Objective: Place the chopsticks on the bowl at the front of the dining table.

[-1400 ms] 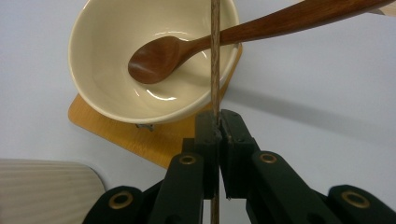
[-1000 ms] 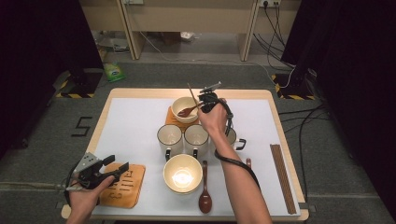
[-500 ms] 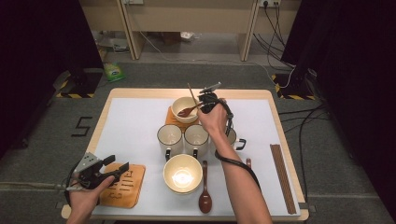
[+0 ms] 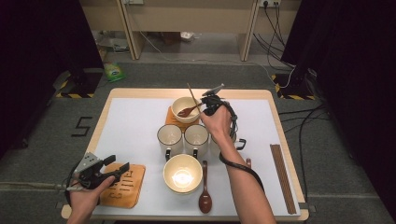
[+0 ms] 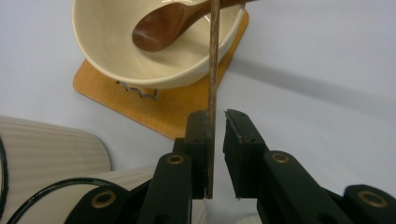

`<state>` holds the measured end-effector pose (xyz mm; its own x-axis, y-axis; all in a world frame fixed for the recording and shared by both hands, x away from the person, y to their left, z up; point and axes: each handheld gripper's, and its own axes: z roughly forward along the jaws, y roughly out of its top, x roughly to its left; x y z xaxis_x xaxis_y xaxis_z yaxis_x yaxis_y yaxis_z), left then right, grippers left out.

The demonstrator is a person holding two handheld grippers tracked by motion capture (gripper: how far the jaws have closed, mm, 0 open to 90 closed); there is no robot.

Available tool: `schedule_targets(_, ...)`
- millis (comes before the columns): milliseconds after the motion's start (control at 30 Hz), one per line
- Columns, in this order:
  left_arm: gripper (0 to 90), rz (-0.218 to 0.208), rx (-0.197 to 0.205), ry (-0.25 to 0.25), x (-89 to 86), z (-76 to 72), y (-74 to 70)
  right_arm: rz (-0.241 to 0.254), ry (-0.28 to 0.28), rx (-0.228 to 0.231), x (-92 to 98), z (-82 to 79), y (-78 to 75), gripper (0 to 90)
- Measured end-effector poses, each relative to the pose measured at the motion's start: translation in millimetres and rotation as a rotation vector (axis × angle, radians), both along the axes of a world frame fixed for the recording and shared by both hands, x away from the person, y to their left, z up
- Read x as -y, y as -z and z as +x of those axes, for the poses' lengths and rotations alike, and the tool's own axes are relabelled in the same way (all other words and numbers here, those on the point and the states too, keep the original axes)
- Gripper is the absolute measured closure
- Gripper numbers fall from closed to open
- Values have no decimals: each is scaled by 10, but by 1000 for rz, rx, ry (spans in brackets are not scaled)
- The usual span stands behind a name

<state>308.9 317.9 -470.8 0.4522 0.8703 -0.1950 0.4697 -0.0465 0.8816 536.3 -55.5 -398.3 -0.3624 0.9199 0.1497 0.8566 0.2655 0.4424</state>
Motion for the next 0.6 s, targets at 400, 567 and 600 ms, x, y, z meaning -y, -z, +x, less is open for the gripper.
schedule_targets(400, 264, -1, -1, -1, 0, 2, 3, -11, -15, 12, 9, 8, 5, 862)
schedule_targets(567, 264, -3, -1, -1, -6, 1, -2, -8, -21, 19, -35, 52, 8, 862)
schedule_targets(600, 264, -3, -1, -1, -8, 0, -2, -8, -19, 20, -44, 60, 10, 863)
